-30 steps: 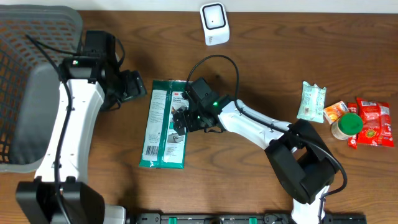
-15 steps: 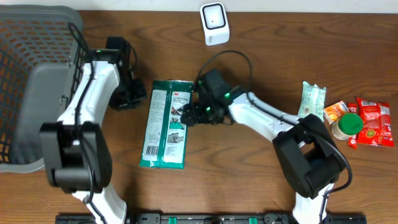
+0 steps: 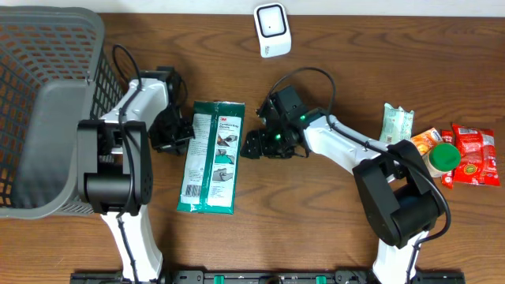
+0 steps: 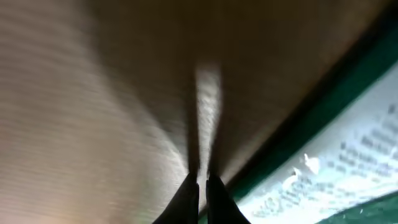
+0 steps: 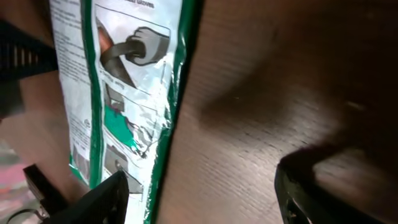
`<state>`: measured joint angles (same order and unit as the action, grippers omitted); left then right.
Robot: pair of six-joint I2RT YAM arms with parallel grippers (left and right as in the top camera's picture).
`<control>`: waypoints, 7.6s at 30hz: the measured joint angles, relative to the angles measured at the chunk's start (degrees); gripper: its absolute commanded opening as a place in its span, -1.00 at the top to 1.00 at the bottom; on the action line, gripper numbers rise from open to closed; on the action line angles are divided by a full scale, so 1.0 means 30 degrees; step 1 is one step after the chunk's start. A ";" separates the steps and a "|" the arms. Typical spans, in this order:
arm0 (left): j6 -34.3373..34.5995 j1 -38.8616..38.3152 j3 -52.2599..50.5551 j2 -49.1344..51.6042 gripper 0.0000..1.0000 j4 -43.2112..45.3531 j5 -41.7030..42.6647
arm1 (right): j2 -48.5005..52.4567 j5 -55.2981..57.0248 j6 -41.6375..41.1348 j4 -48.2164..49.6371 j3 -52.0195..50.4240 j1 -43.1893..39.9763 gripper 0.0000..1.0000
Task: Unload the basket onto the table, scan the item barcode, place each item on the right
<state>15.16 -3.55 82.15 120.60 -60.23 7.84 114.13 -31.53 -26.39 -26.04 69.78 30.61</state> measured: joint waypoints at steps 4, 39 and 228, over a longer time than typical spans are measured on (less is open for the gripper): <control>-0.0007 -0.0758 -0.0277 -0.0080 0.76 0.0087 0.0000 | -0.0211 -0.0423 0.0007 0.0175 -0.0466 0.0000 -0.43; 0.1013 -0.4517 -0.0984 -0.0627 0.66 0.1151 -0.0168 | -0.0342 -0.5632 -0.1151 1.1978 -0.6091 -0.0022 -0.15; -0.8072 -0.3082 -0.1341 -0.7963 0.85 0.0138 1.8775 | -0.5136 -1.8571 -0.6018 1.9773 -0.6324 -0.4867 0.30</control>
<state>-9.06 -12.80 78.13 96.71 -59.81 64.16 98.72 -87.24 -44.45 33.28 50.81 16.01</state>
